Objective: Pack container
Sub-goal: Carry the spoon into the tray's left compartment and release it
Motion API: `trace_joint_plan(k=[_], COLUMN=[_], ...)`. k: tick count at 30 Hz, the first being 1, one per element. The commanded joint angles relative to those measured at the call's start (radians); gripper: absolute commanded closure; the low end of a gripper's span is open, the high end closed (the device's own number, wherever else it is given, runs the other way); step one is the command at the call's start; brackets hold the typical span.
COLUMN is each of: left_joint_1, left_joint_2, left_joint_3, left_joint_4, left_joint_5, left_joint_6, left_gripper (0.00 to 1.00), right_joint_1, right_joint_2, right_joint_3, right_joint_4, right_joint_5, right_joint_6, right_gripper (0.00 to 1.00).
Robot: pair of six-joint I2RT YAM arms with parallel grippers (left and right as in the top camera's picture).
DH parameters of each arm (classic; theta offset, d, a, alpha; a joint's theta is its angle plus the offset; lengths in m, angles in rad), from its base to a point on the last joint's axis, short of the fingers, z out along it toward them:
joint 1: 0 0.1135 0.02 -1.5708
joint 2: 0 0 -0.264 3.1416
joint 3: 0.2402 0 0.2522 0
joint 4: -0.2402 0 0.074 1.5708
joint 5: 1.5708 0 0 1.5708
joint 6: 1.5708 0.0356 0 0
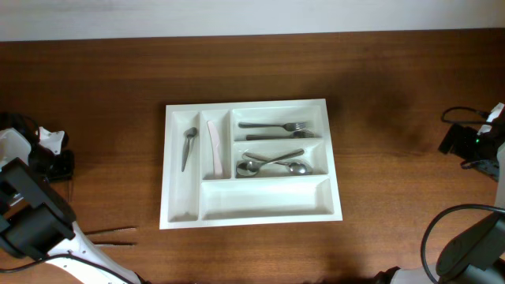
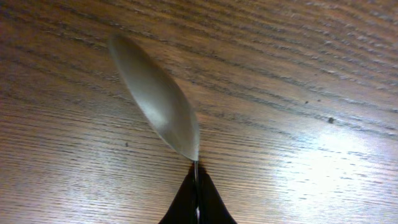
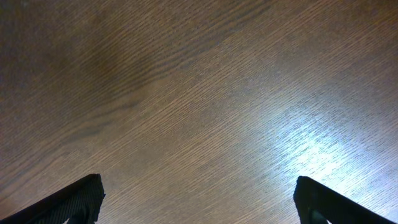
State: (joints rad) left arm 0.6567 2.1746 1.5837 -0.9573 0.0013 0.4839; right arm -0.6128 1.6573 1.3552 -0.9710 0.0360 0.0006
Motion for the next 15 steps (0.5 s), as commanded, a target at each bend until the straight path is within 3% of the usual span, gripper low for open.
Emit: trace_joint_plan(k=[1,10,15], left_joint_1=[-0.011,-0.111,-0.238], left_joint_2=[0.021,0.021,0.021], left_joint_3=[0.044,0.261,0.458], left_joint_4=[-0.023,-0.23,-0.388], left_joint_5=[0.047,0.143,0.238], left_joint_6=[-0.027,-0.031,-0.102], left_gripper=[0.98,0.98,0.98], right_joint_1=[-0.003,-0.003,-0.003], right_joint_2=[0.005,0.005,0.005], right_joint_3=[0.0,0.0,0.0], right_joint_4=[0.0,0.0,0.0], right_joint_5=[0.001,0.001,0.001], right_joint_6=[0.007,0.007,0.007], right_gripper=[0.01,0.01,0.01])
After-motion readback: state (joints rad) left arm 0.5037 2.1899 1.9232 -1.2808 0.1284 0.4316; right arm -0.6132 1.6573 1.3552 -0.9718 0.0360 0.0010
